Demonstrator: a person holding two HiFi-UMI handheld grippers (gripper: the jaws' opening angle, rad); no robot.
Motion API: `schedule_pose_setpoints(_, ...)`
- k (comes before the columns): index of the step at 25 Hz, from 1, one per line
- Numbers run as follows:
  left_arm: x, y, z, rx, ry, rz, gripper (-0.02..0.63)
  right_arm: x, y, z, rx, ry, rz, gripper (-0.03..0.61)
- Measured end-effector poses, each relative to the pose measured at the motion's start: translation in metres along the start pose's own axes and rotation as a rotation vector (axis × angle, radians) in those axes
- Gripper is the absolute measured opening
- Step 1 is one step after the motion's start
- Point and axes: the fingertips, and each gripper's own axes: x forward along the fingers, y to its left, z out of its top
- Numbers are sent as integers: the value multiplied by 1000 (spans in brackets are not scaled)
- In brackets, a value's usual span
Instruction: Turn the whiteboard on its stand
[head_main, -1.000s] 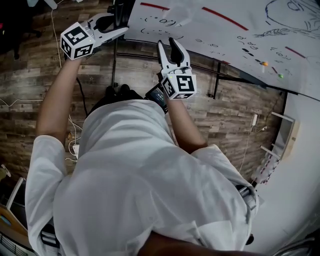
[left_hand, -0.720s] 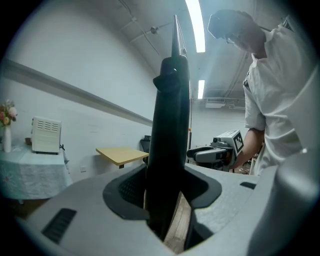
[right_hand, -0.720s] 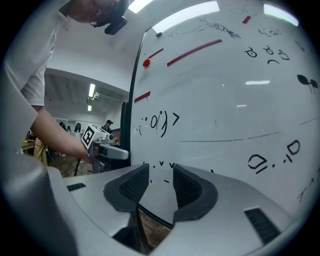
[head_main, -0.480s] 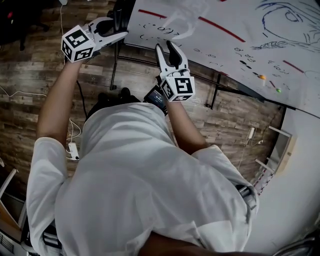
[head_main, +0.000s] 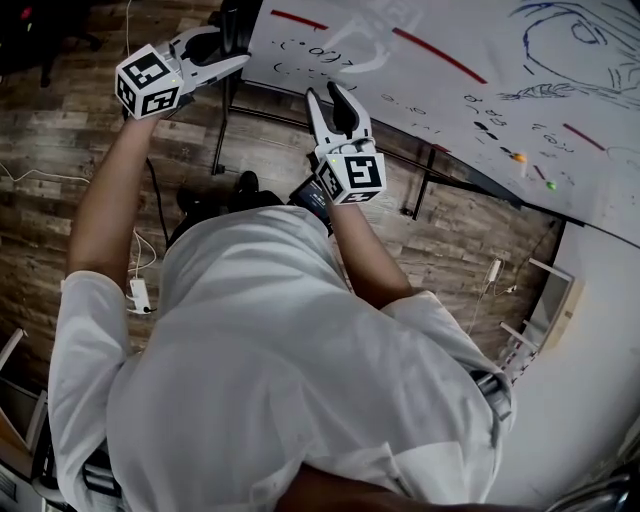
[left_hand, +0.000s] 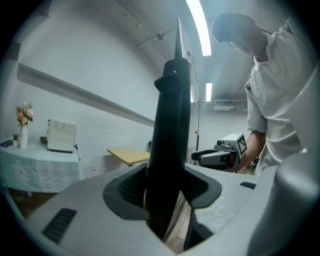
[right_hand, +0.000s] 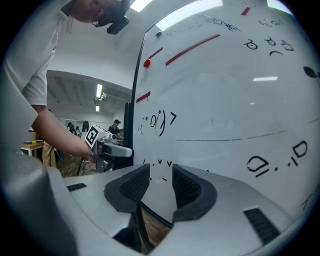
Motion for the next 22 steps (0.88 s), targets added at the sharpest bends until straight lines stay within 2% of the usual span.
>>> schedule_pose_setpoints(22,0,-1,1,-2,22,28,193,-12,-11,4,-21,6,14,132)
